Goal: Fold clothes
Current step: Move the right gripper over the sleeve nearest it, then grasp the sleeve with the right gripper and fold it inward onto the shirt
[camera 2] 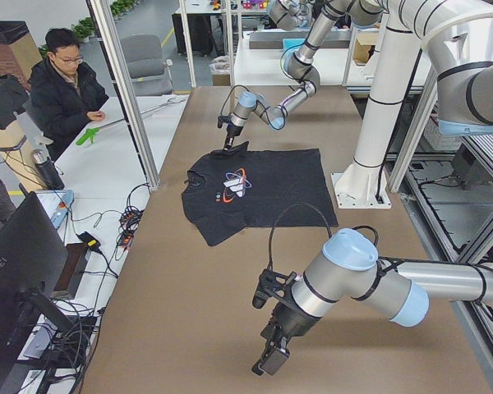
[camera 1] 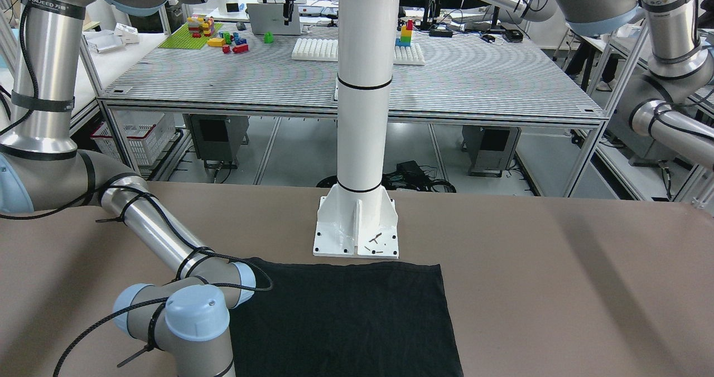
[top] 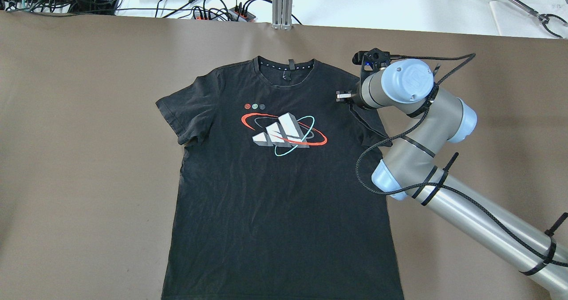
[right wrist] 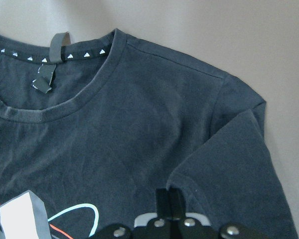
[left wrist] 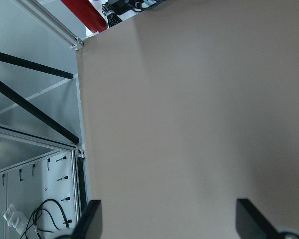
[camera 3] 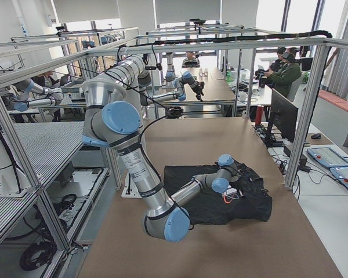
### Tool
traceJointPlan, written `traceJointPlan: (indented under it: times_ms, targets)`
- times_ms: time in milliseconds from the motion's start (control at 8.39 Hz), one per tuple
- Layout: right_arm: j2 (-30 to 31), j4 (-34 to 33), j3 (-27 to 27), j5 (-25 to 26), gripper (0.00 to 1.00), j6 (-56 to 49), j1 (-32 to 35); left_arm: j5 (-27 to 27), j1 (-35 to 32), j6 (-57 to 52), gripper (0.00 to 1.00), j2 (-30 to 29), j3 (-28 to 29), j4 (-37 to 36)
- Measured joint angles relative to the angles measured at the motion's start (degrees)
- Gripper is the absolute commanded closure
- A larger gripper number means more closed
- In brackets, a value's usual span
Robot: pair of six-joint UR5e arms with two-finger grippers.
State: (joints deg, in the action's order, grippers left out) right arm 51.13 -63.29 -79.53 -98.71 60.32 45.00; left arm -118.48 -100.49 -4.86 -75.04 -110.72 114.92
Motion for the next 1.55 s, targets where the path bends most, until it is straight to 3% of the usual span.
traceJointPlan:
  times_ms: [358,1073,1549]
  targets:
    - [-1.86,0.17,2.58,3.94,1.0,2.03,-1.93,0.04,0.0,0.06,0.06,-0.25,-0.09,0.03]
    - [4.34,-0.07,-5.34,4.32,1.0,2.46,-4.56,0.12,0.03,1.58,0.06,-0.61,0.3,-0.04]
    - [2.8,-0.12,-2.58,5.11,1.0,3.41,-5.16,0.18,0.03,1.61,0.06,-0.55,0.47,-0.05]
